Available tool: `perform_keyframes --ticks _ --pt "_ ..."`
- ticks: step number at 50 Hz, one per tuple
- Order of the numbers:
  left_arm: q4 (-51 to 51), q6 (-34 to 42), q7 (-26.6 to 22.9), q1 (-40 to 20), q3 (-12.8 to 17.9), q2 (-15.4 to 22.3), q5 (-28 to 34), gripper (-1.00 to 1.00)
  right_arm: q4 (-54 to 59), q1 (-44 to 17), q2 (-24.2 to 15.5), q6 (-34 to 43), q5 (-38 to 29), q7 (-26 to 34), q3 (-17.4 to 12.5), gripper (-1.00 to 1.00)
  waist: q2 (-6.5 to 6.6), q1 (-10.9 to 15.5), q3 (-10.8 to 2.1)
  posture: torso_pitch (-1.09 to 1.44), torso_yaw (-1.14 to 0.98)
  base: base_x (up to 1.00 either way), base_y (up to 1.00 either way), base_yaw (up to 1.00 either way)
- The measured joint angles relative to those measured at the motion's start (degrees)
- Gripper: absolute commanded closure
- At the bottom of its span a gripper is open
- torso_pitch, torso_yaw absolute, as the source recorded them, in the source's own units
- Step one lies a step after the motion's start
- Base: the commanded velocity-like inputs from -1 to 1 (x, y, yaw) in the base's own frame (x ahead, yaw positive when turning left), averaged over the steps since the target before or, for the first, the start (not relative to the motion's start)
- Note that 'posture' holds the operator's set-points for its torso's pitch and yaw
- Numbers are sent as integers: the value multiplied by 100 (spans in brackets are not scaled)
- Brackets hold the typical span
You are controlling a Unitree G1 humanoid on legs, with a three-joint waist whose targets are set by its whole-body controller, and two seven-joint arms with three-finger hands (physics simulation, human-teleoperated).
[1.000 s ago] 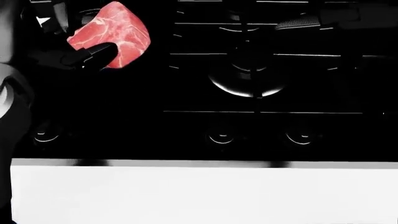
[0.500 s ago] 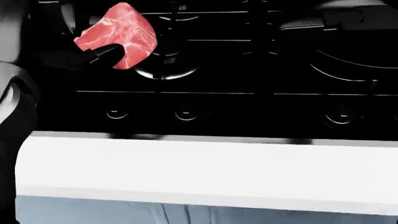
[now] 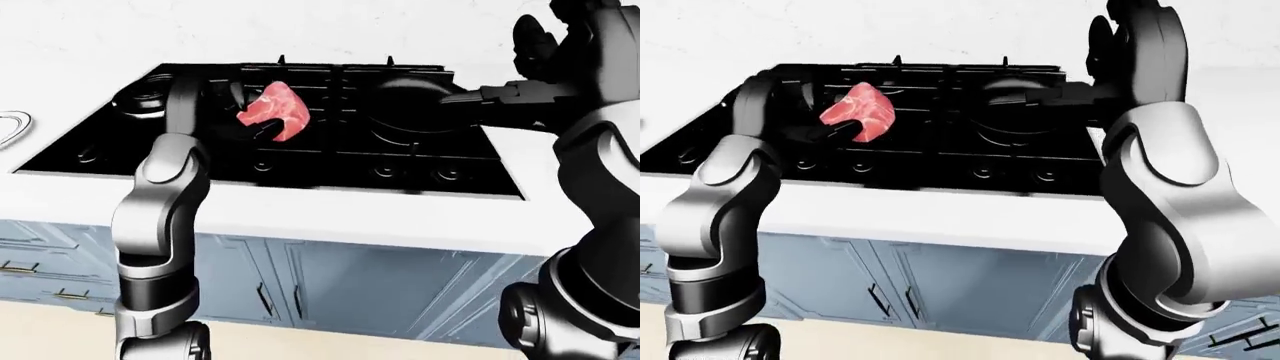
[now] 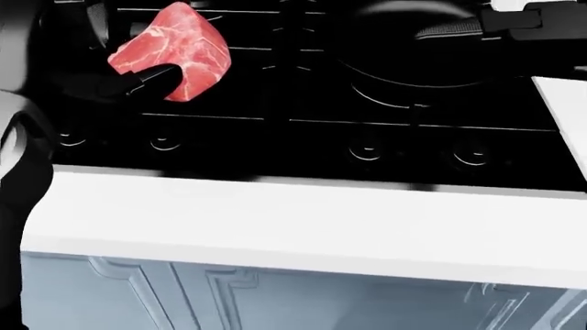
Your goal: Pick the steak from the plate and place it in the pan.
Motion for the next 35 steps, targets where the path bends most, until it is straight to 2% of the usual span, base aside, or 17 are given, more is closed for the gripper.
perform_keyframes --ticks 3,9,14,18,21,23,25,27,30,33,35 --pt "-45 -35 9 -14 16 8 1 100 8 7 -11 -77 1 6 6 -100 207 -73 -122 0 0 0 0 0" --pt "-3 30 40 84 80 33 33 100 -42 9 2 -97 68 29 81 -100 -38 22 -174 0 0 0 0 0" --pt "16 25 49 84 86 37 49 100 -20 2 -17 -159 44 21 92 -100 -104 73 -193 0 0 0 0 -1" --pt "28 54 96 150 230 99 104 100 55 -20 51 -118 96 47 213 -100 -164 85 -255 0 0 0 0 -89" --pt "32 60 145 111 256 101 146 100 -22 -29 15 -116 119 52 169 -100 -162 43 -340 0 0 0 0 -100" --pt "2 37 135 48 202 93 130 100 -36 -63 -17 -149 82 28 105 -100 -212 37 -353 0 0 0 0 -100" --pt "-58 -14 103 -19 139 78 89 100 -46 -79 -43 -185 37 -1 53 -100 -327 -2 -366 0 0 0 0 -100" --pt "-76 -61 54 -18 -10 -36 26 100 -44 15 -85 -182 -21 -42 -44 -100 -258 -132 -298 0 0 0 0 -5" --pt "-115 -9 -89 37 -248 -86 -121 100 -13 -2 -101 -136 -131 -124 -112 -100 -217 -80 -112 0 0 0 0 0" --pt "-66 55 -99 61 -145 -41 -120 100 16 -11 -70 -150 -102 -87 18 -100 -119 -26 -20 0 0 0 0 0" --pt "-62 53 -44 48 -19 2 -65 100 10 -2 -66 -167 -68 -47 62 -100 -31 -32 -35 0 0 0 0 0"
